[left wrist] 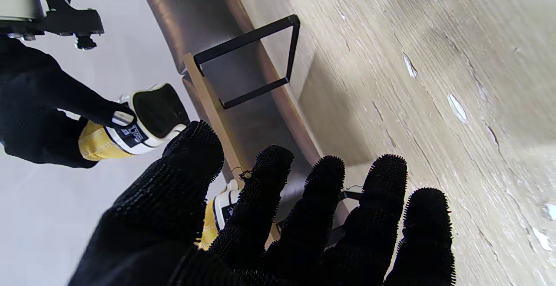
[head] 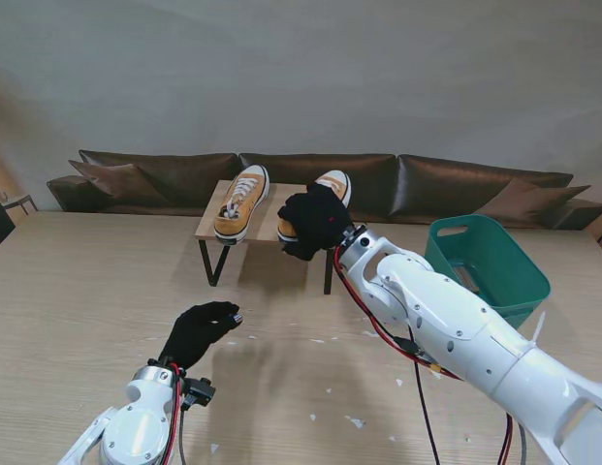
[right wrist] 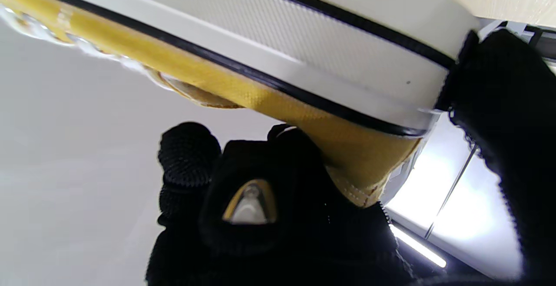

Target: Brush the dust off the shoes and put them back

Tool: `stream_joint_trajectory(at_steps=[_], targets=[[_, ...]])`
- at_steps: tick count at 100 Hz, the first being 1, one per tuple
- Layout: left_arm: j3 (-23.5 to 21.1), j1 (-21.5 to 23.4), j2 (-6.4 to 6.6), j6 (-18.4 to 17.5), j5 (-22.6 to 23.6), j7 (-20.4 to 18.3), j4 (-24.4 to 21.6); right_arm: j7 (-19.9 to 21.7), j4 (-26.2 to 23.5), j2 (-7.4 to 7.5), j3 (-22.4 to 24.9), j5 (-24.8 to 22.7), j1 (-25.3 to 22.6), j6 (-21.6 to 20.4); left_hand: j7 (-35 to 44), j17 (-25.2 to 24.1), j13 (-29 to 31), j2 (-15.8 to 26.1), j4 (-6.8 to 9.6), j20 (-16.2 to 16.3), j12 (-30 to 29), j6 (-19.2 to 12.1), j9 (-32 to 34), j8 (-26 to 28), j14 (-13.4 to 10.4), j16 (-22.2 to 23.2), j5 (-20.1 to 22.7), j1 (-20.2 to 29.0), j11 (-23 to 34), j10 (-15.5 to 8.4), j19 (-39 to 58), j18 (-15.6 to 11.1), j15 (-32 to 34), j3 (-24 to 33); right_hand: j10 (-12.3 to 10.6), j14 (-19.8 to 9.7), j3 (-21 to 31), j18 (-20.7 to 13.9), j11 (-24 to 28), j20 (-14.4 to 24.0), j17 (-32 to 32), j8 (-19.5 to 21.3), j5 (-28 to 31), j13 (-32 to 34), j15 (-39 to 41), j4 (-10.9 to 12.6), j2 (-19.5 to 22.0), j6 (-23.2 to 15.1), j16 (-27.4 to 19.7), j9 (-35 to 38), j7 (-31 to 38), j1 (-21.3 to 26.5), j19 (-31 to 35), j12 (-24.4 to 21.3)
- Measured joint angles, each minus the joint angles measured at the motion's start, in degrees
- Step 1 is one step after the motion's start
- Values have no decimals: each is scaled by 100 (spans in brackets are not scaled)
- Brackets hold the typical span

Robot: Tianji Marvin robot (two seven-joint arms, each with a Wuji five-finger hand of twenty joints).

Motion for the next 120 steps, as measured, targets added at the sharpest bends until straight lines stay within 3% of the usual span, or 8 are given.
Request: stream_joint_trajectory(at_steps=[13, 31, 58, 67, 79, 94, 120], targets=[[14, -18, -4, 11, -12, -2, 17, -398, 617, -200, -504, 205, 373, -38, 0, 0, 0, 0, 55, 40, 0, 0, 0, 0, 0, 0, 0, 0, 0, 0, -2, 0, 0, -4, 0, 0, 0, 0, 60, 0, 0, 0, -6, 0, -59, -1, 18, 2, -117, -61, 0, 0, -1, -74], [31, -38, -9, 7, -26, 0, 64, -583, 1311, -519, -1017, 390, 749, -63, 0, 0, 0, 0, 55, 57, 0, 0, 0, 0, 0, 0, 0, 0, 0, 1, -5, 0, 0, -4, -6, -4, -8, 0, 120, 0, 0, -28, -161, -10, -388, -2, 223, 25, -221, -214, 0, -84, -69, -281], [71, -47, -33, 17, -60, 70, 133, -803, 2017, -924, -1377, 700, 1007, -64, 0, 0, 0, 0, 55, 59, 0, 0, 0, 0, 0, 0, 0, 0, 0, 1, -7, 0, 0, -4, -93, -67, 3, 0, 267, 0, 1, 5, -299, -39, -719, 22, 519, -30, -356, -413, 11, -292, -75, -523], [79, -47, -40, 21, -74, 83, 154, -816, 2081, -957, -1445, 708, 1035, -64, 0, 0, 0, 0, 55, 60, 0, 0, 0, 0, 0, 0, 0, 0, 0, 1, -7, 0, 0, -5, -125, -70, 3, 0, 311, -38, 1, 6, -299, -40, -920, 87, 519, -71, -468, -485, 54, -292, -77, -609], [88, -48, -42, 34, -86, 85, 163, -838, 2174, -989, -1514, 726, 1047, -58, 0, 0, 0, 0, 55, 60, 0, 0, 0, 0, 0, 0, 0, 0, 0, 2, -7, 0, 0, -5, -198, -88, 3, 0, 349, -135, 1, 6, -301, -123, -1138, 471, 519, -129, -521, -642, 206, -352, -80, -773], [91, -49, -43, 41, -95, 65, 168, -796, 2215, -979, -1520, 726, 1042, -31, 0, 0, 0, 0, 55, 60, 0, 0, 0, 0, 0, 0, 0, 0, 0, 2, -8, 0, 0, -5, -237, -146, 3, 54, 220, -135, 1, -33, -433, -164, -1388, 580, 500, -171, -572, -926, 457, -352, -132, -1104], [93, -49, -43, 41, -98, 55, 182, -566, 1859, -731, -1322, 558, 934, 71, 0, 0, 0, 0, 55, 60, 0, 0, 0, 0, 0, 0, 0, 0, 0, 2, -9, 0, 0, -5, -363, -154, 7, 143, 52, -202, 1, -164, -871, -325, -1487, 652, 443, -306, -625, -1289, 740, -408, -143, -1404]])
